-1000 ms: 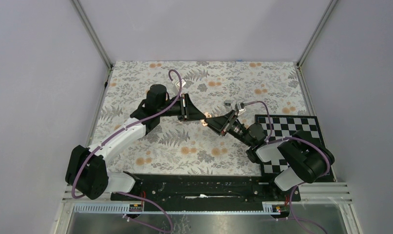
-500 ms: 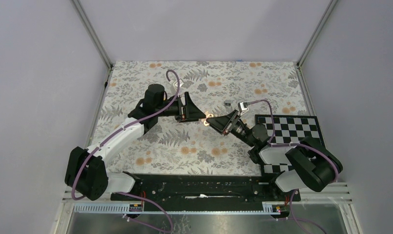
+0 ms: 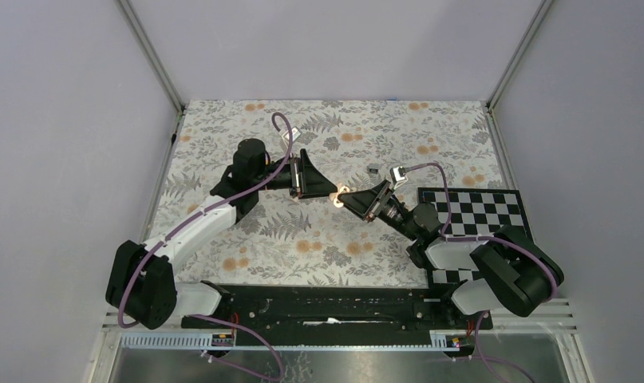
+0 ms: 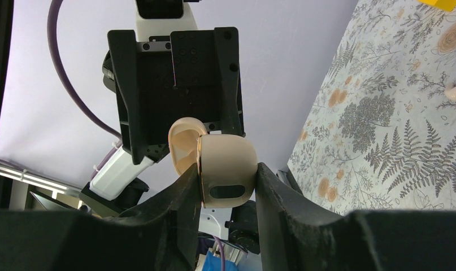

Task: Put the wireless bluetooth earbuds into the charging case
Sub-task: Adjust the charging case.

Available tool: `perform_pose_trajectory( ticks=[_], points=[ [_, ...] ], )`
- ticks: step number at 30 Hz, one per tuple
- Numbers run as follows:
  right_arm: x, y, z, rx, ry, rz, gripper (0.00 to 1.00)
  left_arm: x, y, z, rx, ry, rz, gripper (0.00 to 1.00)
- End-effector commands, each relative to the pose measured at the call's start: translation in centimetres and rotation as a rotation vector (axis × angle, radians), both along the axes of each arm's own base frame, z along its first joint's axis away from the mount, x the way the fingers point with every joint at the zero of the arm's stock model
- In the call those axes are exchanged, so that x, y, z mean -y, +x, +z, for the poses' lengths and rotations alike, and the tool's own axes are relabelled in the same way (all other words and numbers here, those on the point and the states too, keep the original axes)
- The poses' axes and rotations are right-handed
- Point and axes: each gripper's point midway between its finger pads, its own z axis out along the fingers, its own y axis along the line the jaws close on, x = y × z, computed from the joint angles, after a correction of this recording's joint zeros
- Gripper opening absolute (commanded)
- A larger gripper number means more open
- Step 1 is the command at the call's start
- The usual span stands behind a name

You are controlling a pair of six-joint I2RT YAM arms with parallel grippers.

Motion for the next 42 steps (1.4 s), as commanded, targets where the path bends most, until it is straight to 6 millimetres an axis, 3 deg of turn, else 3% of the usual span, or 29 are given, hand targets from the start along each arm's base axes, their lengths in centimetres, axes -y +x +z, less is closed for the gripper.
perform_pose_trajectory(
  ticks=[1,7,14,21,27,32,38,41,42],
  points=[
    [0.0,0.0,2.3,0.088,0.039,0.005,0.0,0.0,0.0,2.0,0.096,-0.005,-0.026,0.65],
    [-0.2,0.1,2.2,0.08,0.043,0.01,0.0,0.0,0.0,1.7,0.094,0.033,-0.034,0.56],
    [-0.4,0.1,2.3,0.08,0.049,0.022,0.0,1.1,-0.6,1.6,0.088,0.029,-0.075,0.56],
    [-0.4,0.0,2.5,0.082,0.051,0.026,0.0,1.7,-0.4,1.2,0.086,0.038,-0.078,0.44],
    [-0.4,-0.1,2.5,0.087,0.051,0.027,0.0,1.7,-0.3,0.9,0.08,0.051,-0.068,0.43],
    [-0.3,-0.2,2.5,0.086,0.053,0.026,0.0,1.7,-0.1,0.9,0.08,0.056,-0.061,0.23],
    [-0.3,-0.2,2.4,0.086,0.052,0.027,0.0,1.6,-0.1,0.8,0.081,0.064,-0.057,0.19],
    [-0.2,-0.3,2.3,0.083,0.051,0.025,0.0,1.6,0.0,0.8,0.08,0.067,-0.053,0.02],
    [-0.2,-0.3,2.2,0.079,0.05,0.024,0.06,1.6,0.0,0.8,0.08,0.067,-0.053,0.0]
  ],
)
